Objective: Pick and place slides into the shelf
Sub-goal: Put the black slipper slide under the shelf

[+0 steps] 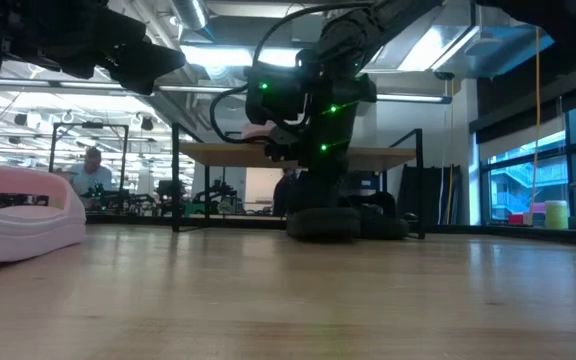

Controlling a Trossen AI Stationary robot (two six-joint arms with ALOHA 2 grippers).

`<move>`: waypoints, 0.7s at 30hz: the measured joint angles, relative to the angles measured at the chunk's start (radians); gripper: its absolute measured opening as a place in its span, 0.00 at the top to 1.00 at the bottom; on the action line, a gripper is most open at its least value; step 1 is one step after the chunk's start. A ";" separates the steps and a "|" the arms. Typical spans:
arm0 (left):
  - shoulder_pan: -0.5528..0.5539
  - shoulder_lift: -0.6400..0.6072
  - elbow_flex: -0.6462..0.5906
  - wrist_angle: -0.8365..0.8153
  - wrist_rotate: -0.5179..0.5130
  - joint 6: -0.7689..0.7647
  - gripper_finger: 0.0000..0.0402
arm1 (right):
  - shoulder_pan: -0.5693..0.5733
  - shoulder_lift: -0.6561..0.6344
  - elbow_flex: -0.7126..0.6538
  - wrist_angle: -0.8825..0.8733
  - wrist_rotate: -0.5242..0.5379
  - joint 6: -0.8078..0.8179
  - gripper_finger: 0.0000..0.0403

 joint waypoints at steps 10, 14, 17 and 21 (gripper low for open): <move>0.000 0.000 0.000 0.000 0.000 0.000 0.35 | 0.011 0.003 0.000 -0.001 -0.003 0.003 0.92; 0.000 0.000 0.000 0.000 0.000 0.000 0.35 | 0.010 0.003 -0.001 -0.001 -0.009 0.003 0.87; 0.000 0.000 0.000 0.000 0.000 0.000 0.35 | 0.010 0.003 -0.001 -0.003 -0.011 0.002 0.85; 0.000 0.000 0.000 0.000 0.000 0.000 0.35 | 0.010 0.004 -0.001 -0.005 -0.012 0.023 0.83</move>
